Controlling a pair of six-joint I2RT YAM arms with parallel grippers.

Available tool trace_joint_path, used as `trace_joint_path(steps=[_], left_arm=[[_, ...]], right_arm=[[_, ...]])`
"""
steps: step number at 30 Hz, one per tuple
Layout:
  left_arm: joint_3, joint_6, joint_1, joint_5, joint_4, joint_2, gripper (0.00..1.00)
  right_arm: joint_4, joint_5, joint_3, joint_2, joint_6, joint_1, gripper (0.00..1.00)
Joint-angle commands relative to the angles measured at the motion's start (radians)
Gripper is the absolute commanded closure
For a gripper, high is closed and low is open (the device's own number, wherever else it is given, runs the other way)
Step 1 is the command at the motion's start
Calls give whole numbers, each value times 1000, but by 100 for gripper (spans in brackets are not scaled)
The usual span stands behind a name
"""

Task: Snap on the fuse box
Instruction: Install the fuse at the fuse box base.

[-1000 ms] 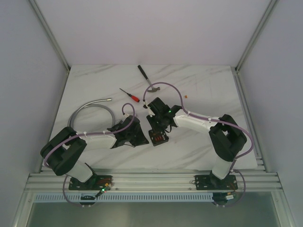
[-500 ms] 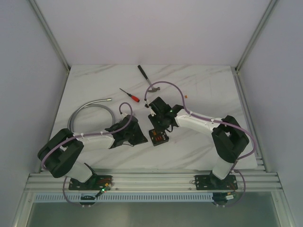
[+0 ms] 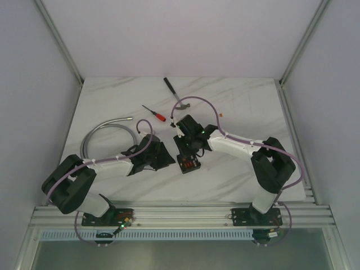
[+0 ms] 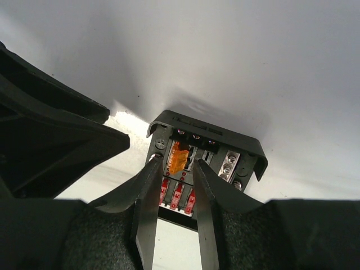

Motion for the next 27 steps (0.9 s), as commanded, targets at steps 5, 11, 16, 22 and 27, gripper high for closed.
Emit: trace_joint_path(steps=[5,11,16,22,27], left_arm=[[18,-8,11,4,67,12,46],[41,0,14,2,77,32,41],[66,8,13,8,83,57,40],[79,11,15,9,85,85,40],[75,3,15,10,85,98,42]], right_arm=[[23,-14,17,41,17,5,65],[15,12,8,35,16,4,70],[-2,41,6,19,10,3,71],[-14,64,-1,5,8,1,71],[-23,78,-2,-4,6,1,72]])
